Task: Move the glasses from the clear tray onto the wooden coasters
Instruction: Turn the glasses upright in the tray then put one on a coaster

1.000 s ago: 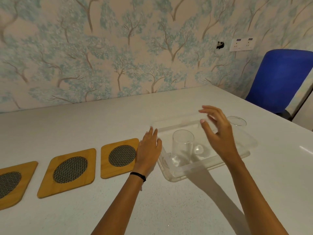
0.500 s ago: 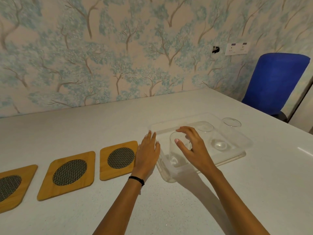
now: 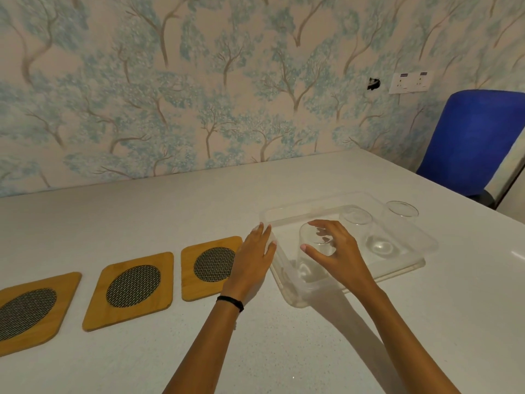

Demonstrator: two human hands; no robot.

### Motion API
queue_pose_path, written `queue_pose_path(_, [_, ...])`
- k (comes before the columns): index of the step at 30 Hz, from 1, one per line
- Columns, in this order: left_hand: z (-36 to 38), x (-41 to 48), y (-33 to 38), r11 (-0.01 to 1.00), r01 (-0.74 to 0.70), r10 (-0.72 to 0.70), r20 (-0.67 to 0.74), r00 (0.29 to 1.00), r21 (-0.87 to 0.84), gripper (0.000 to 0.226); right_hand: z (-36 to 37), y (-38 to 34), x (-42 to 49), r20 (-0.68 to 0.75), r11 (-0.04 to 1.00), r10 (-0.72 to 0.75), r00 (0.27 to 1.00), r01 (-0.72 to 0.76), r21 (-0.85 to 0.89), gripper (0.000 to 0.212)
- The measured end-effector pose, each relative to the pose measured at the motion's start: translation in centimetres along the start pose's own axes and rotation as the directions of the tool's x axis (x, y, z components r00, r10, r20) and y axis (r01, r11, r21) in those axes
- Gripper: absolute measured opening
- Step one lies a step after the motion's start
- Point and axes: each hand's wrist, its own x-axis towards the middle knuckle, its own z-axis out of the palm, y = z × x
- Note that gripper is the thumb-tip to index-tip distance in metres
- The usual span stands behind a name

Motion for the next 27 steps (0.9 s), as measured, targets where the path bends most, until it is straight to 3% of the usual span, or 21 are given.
queue_pose_path(5, [-1.9, -1.3, -2.0, 0.997, -0.005, -0.002, 0.096, 0.995, 0.073, 0.055, -0.2, -0.7, 0.4, -0.075, 1.000, -0.023, 0.997, 0.025, 0.019, 0.045])
queue_pose_path(14, [-6.0, -3.8, -7.5, 0.982, 0.063, -0.066, 0.010, 0.998, 0.176, 0.052, -0.7, -3.5, 2.4, -0.230, 0.997, -0.048, 0.972, 0.061, 0.046, 0.043])
queue_pose_path(22, [-8.2, -5.7, -10.5, 0.949, 0.096, -0.096, -0.017, 0.995, 0.302, 0.049, 1.6, -7.0, 3.8, -0.238, 0.993, -0.046, 0.970, 0.070, 0.094, 0.044])
queue_pose_path(27, [-8.2, -6.0, -10.8, 0.950, 0.108, -0.126, 0.042, 0.991, 0.294, 0.056, 4.2, -9.0, 4.1, -0.202, 0.991, -0.043, 0.978, 0.068, 0.119, 0.044])
